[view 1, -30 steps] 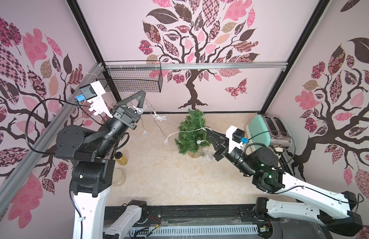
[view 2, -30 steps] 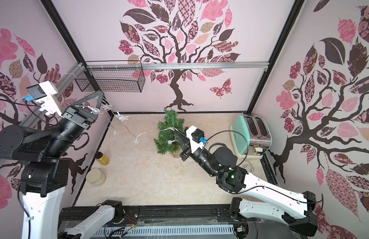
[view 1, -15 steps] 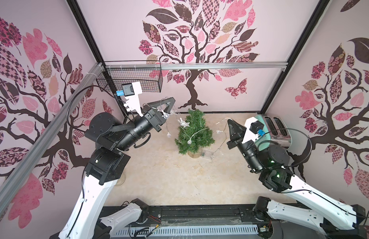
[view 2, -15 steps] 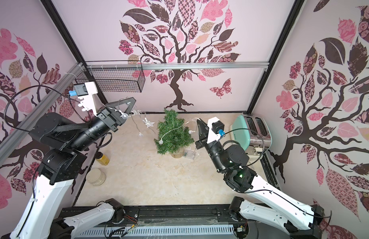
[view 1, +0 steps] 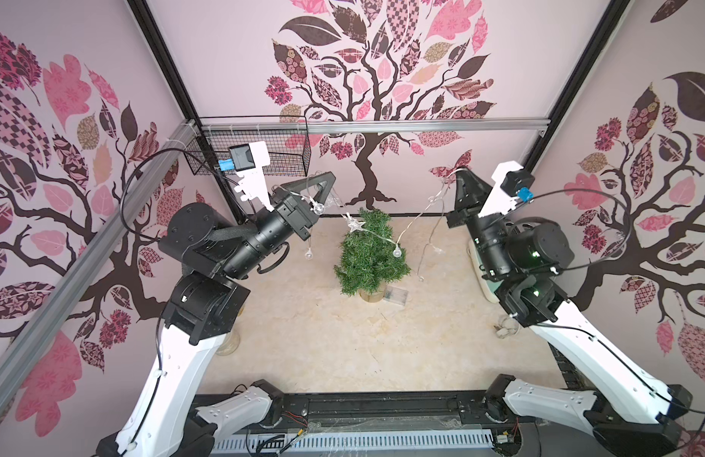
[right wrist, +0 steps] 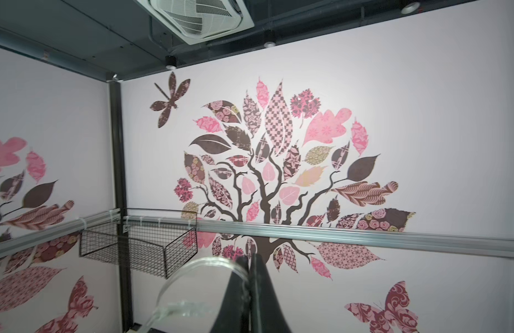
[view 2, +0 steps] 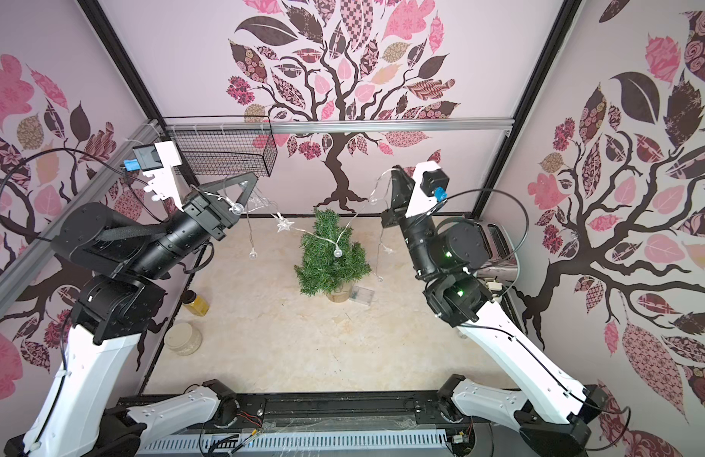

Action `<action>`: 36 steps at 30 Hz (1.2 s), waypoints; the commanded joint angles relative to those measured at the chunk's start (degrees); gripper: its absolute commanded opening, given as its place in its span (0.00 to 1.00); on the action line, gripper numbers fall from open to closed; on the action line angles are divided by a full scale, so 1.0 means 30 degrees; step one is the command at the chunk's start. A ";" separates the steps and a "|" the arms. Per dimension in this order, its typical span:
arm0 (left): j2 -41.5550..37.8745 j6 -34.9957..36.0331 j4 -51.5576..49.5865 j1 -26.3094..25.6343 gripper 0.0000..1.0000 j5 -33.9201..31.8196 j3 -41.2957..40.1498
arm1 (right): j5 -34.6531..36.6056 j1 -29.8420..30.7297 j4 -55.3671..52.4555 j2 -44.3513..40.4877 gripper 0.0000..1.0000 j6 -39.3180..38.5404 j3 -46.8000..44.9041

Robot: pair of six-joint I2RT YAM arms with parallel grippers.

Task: Remove string lights from the small christmas tree
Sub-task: Place the light string at the center of the board.

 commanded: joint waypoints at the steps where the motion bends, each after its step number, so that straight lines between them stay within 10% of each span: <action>1: 0.0314 0.0381 0.0016 -0.0071 0.00 -0.0035 0.0527 | -0.1149 -0.1953 -0.0253 0.1211 0.00 0.1169 0.1610; 11: 0.2407 0.1195 -0.0112 -0.0808 0.00 -0.0344 0.1608 | -0.0622 -0.6860 -0.1919 0.2845 0.00 0.3330 0.2529; 21: 0.4503 0.5230 -0.1571 -0.7127 0.00 -0.3623 0.2696 | -0.0917 -0.7007 -0.2927 -0.1367 0.00 0.7126 -0.4467; 28: 0.5013 0.6252 -0.1249 -1.1219 0.00 -0.6657 -0.0995 | -0.3202 -0.6979 -0.5160 -0.3171 0.00 1.0255 -0.8855; 36: 0.5896 0.5056 0.0981 -1.1933 0.00 -0.9209 -0.6279 | -0.4726 -0.6894 -0.7949 -0.4245 0.00 1.2363 -1.1241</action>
